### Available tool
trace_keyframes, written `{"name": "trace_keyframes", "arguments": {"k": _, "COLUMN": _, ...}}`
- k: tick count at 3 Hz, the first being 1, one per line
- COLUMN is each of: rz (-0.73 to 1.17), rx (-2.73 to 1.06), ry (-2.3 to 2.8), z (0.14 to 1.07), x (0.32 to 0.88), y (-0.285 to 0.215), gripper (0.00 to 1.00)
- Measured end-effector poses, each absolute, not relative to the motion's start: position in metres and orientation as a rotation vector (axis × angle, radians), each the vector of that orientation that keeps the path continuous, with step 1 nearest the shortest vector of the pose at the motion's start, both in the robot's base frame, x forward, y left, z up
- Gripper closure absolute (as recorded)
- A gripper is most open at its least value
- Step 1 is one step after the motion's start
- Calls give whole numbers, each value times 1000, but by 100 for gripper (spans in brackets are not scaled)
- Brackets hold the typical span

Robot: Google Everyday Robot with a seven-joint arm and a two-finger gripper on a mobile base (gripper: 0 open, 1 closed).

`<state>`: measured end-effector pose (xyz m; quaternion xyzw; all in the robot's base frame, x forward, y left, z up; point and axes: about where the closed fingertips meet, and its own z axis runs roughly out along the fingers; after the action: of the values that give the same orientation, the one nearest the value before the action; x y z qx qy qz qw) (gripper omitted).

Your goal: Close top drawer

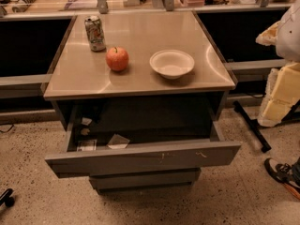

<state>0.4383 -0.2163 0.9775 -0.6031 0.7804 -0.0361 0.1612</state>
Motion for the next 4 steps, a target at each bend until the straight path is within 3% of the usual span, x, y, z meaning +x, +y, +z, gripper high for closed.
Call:
{"name": "trace_keyframes", "arguments": {"k": 1, "rz": -103, "rx": -1722, "ry": 2228, "z": 978, "x": 438, "y": -216, "gripper": 0}}
{"name": "trace_keyframes", "arguments": {"k": 2, "rz": -103, "rx": -1722, "ry": 2228, "z": 977, "x": 438, "y": -216, "gripper": 19}}
{"name": "trace_keyframes", "arguments": {"k": 4, "rz": 17, "rx": -1697, "ry": 2193, "z": 910, "x": 431, "y": -195, "gripper": 65}}
